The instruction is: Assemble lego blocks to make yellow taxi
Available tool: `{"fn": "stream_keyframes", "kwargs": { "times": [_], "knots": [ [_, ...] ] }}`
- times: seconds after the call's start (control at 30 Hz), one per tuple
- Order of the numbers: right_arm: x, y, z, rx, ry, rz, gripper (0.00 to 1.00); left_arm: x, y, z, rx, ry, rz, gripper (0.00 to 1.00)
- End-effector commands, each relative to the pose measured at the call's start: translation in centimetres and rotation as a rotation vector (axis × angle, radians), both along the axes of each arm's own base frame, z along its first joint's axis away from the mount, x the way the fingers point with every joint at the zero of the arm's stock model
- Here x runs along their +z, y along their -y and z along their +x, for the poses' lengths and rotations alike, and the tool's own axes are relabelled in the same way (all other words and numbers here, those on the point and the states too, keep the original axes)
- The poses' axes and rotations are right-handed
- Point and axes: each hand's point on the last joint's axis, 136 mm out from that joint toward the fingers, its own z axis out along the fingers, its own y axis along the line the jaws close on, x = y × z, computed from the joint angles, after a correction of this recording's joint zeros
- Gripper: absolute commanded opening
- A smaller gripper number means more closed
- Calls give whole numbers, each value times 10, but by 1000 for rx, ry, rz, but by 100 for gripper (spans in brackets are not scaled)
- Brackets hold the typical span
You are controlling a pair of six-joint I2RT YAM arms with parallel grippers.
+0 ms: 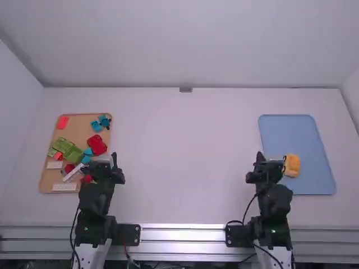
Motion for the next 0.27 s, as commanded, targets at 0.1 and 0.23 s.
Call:
{"fn": "stream_keyframes", "kwargs": {
  "times": [0.1,0.23],
  "knots": [
    [-10,0,-1,0,10,3,0,-5,-1,0,6,-8,0,0],
    [-10,0,-1,0,10,3,0,-5,-1,0,6,-8,0,0]
  ]
}}
